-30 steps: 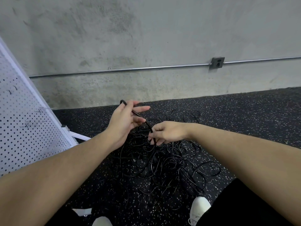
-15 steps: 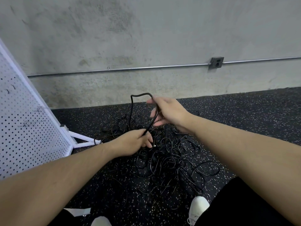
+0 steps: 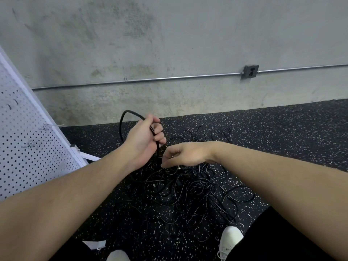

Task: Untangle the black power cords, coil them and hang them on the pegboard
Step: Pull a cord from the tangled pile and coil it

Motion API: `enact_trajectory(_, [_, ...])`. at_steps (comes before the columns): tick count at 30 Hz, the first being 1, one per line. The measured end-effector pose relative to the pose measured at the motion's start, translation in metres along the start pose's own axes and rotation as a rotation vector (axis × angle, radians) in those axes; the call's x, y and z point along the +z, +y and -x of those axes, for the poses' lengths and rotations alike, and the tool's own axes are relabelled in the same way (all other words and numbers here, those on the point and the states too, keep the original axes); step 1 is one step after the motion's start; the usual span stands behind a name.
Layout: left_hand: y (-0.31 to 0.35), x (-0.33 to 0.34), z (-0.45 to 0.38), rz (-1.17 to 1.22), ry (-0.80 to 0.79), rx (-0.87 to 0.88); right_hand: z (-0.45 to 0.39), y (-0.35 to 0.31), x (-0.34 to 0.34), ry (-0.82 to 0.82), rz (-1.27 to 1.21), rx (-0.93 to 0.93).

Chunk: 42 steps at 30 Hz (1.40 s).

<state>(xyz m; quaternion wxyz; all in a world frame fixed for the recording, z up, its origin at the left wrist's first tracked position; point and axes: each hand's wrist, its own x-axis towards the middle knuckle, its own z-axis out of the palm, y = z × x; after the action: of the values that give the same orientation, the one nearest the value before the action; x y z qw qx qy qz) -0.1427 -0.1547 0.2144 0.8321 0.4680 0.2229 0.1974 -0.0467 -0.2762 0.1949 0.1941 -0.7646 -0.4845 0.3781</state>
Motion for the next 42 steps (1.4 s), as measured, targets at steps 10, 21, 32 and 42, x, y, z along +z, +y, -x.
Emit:
enact_trajectory(10, [0.009,-0.004,0.003,0.000,0.057,0.070,-0.005,-0.015,-0.002,0.268,-0.098,-0.146])
enact_trajectory(21, [-0.034,-0.030,0.005,-1.160,-0.365,0.038,0.008,-0.021,-0.035,0.635,-0.725,-0.200])
enact_trajectory(32, [-0.035,0.001,0.001,-0.831,-0.205,0.082,0.010,-0.014,-0.028,0.503,-0.578,-0.028])
enact_trajectory(42, [-0.004,0.001,-0.002,-0.183,-0.004,0.055,0.013,0.003,-0.017,0.148,-0.320,-0.030])
